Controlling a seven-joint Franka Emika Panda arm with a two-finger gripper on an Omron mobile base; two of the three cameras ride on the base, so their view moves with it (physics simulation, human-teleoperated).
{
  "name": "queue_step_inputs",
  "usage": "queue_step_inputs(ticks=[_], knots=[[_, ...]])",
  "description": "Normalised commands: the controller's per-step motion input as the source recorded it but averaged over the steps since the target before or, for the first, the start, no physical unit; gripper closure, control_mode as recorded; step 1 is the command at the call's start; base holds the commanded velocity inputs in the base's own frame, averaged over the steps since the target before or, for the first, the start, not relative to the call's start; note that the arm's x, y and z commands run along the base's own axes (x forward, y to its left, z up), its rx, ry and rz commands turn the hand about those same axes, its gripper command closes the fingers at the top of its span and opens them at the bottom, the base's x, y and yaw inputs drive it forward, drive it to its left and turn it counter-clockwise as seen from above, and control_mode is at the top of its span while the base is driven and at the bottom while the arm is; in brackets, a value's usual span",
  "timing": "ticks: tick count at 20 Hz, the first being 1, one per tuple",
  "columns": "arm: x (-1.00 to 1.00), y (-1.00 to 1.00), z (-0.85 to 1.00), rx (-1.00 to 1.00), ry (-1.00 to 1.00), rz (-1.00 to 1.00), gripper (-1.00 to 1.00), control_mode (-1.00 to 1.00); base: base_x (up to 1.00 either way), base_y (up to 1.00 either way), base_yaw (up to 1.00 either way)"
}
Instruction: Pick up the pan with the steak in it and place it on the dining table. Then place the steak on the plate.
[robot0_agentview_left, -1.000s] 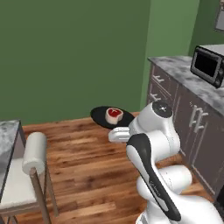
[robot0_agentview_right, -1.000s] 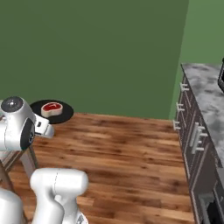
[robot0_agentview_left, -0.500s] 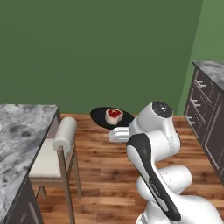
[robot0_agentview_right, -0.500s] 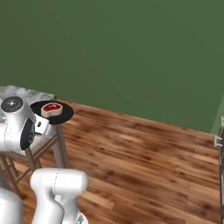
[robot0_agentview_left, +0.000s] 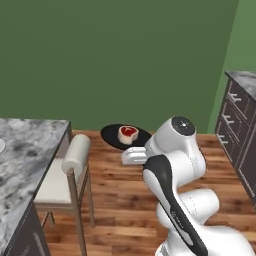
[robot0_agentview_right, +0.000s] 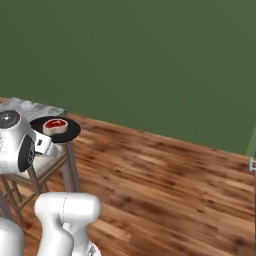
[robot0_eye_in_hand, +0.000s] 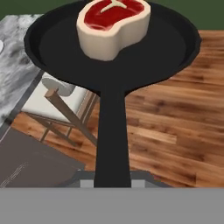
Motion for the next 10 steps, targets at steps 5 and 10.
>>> queue_step_inputs(ticks=[5,10], knots=[[0.00,0.00,0.00,0.00,0.00,0.00,1.00,1.00,0.95,-0.29,-0.01],[0.00,0.00,0.00,0.00,0.00,0.00,1.00,1.00,1.00,-0.34,0.00]])
